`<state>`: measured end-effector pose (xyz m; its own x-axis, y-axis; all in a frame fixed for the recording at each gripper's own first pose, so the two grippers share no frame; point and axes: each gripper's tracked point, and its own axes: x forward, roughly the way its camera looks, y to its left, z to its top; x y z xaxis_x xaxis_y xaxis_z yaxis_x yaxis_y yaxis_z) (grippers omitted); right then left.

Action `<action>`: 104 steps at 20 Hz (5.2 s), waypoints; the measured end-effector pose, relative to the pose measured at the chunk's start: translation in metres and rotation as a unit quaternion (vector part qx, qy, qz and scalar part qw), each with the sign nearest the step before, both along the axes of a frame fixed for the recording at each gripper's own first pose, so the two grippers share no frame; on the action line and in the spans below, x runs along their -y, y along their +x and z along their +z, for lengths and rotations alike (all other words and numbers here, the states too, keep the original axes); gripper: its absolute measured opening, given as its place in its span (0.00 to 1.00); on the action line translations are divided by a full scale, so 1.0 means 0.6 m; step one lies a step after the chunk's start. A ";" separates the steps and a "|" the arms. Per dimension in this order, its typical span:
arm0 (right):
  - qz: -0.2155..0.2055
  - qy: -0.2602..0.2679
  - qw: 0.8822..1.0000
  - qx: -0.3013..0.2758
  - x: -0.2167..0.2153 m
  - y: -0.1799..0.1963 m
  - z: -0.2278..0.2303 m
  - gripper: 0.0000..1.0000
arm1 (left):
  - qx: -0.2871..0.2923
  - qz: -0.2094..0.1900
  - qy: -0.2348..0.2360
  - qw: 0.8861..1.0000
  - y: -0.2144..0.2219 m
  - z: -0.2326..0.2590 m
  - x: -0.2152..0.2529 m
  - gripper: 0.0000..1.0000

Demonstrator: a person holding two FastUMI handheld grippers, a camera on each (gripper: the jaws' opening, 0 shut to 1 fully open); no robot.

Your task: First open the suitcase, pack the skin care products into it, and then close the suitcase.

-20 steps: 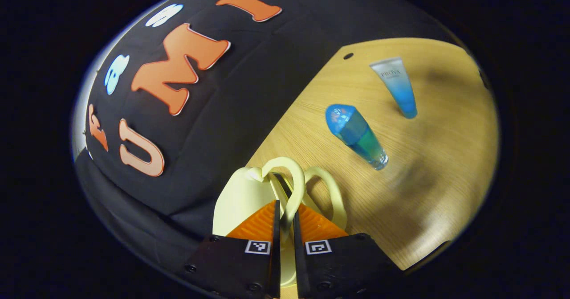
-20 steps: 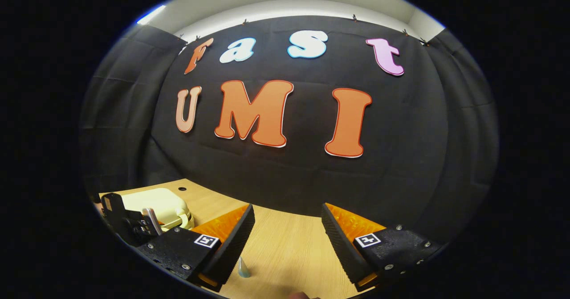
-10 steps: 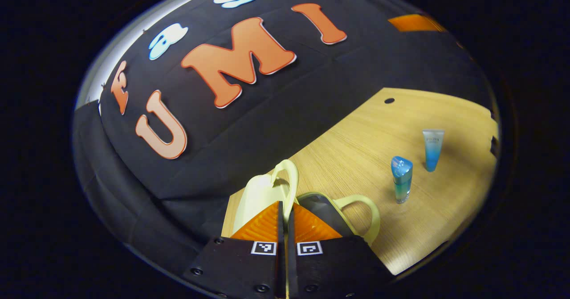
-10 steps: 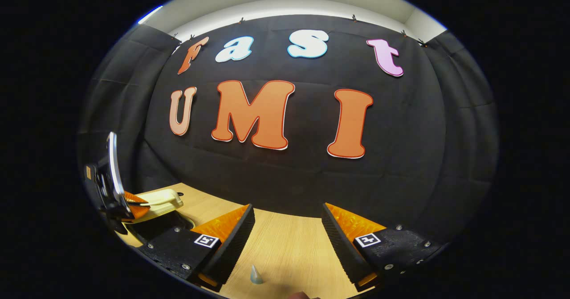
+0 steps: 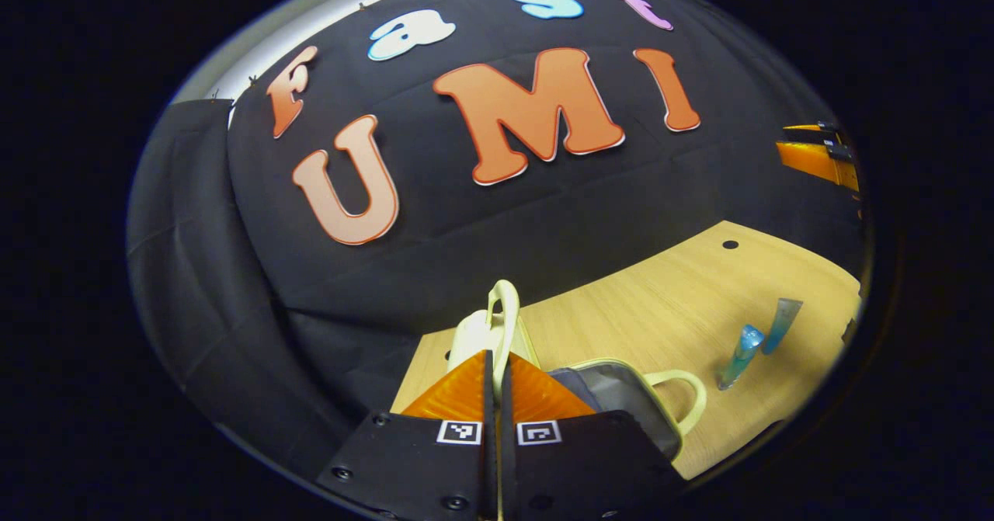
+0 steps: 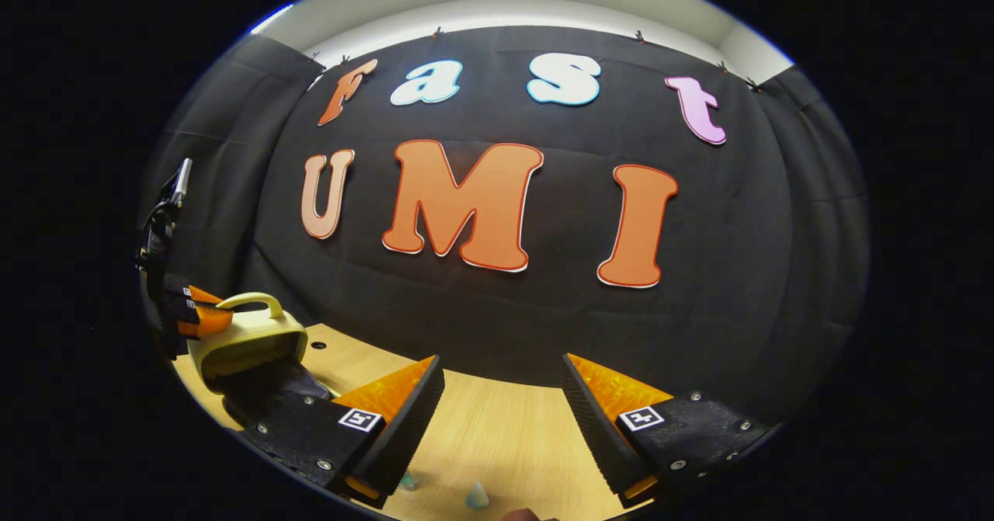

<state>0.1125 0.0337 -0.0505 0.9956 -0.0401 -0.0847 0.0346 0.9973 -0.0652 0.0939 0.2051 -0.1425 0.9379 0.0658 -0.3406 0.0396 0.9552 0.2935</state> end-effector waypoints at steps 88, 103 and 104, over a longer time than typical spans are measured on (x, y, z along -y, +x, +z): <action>0.108 -0.008 0.969 -0.223 0.020 -0.108 -0.375 0.96 | -0.101 -0.125 -0.178 0.971 0.045 -0.378 0.539 0.56; 0.116 0.070 0.942 -0.308 0.000 -0.095 -0.500 0.86 | -0.103 -0.093 -0.180 0.974 0.038 -0.270 0.495 0.42; 0.113 0.070 0.940 -0.314 0.001 -0.093 -0.508 0.83 | -0.101 -0.091 -0.178 0.975 0.035 -0.258 0.488 0.42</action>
